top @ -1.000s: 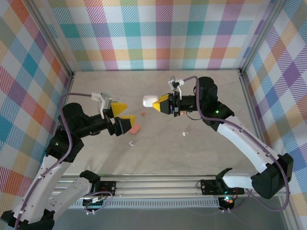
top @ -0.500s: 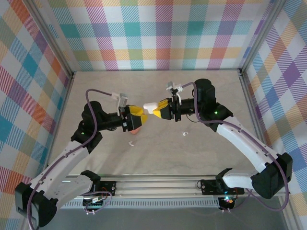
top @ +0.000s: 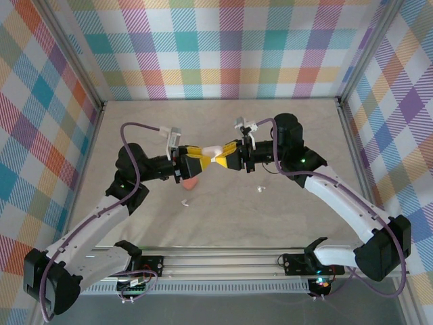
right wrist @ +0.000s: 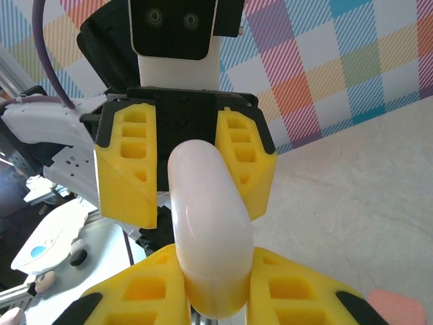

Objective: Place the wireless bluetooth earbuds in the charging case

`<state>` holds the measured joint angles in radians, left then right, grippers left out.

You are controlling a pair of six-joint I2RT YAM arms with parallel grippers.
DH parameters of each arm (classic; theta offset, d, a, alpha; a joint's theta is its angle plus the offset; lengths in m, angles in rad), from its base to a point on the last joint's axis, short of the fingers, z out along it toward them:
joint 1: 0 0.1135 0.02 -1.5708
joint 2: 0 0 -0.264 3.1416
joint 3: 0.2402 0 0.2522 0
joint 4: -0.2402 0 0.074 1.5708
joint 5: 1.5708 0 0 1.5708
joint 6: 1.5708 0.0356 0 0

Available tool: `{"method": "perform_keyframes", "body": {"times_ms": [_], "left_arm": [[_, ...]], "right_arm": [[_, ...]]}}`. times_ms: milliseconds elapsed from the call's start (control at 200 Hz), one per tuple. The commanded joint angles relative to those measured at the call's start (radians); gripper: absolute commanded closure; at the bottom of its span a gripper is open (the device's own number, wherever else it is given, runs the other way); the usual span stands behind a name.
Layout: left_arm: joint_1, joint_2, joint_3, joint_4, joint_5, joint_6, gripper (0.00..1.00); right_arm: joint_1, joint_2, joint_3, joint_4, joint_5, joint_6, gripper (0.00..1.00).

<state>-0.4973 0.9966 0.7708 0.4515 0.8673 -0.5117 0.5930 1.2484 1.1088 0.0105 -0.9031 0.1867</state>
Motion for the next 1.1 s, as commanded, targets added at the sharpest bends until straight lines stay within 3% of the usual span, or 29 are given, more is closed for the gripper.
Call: {"method": "perform_keyframes", "body": {"times_ms": [0, 150, 320, 380, 465, 505, 690, 985, 1095], "left_arm": [[-0.015, 0.006, 0.012, 0.039, 0.017, -0.006, 0.67], [-0.021, 0.011, 0.013, 0.040, 0.016, -0.007, 0.67], [-0.027, 0.019, 0.018, 0.033, 0.019, -0.004, 0.82], [-0.028, 0.018, 0.019, 0.024, 0.015, 0.002, 0.87], [-0.028, 0.007, 0.023, -0.028, -0.009, 0.030, 0.94], [-0.029, 0.000, 0.036, -0.092, -0.024, 0.072, 1.00], [-0.029, -0.063, 0.090, -0.414, -0.119, 0.365, 1.00], [-0.029, -0.148, 0.098, -0.677, -0.066, 0.836, 1.00], [-0.029, -0.167, 0.073, -0.679, -0.060, 0.844, 1.00]], "right_arm": [[0.005, -0.004, -0.010, 0.052, -0.029, 0.011, 0.86], [0.005, -0.002, -0.010, 0.053, -0.025, 0.010, 0.86], [0.005, 0.000, -0.011, 0.054, -0.023, 0.014, 0.85], [0.005, 0.002, -0.012, 0.052, -0.019, 0.017, 0.78], [0.005, -0.004, -0.016, 0.046, -0.001, 0.020, 0.61], [0.005, -0.014, -0.018, 0.040, 0.009, 0.017, 0.54], [-0.006, -0.080, -0.006, -0.066, 0.084, -0.037, 0.40], [-0.009, -0.058, 0.062, -0.282, 0.133, -0.118, 0.34], [0.042, -0.033, 0.067, -0.303, 0.173, -0.150, 0.35]]}}
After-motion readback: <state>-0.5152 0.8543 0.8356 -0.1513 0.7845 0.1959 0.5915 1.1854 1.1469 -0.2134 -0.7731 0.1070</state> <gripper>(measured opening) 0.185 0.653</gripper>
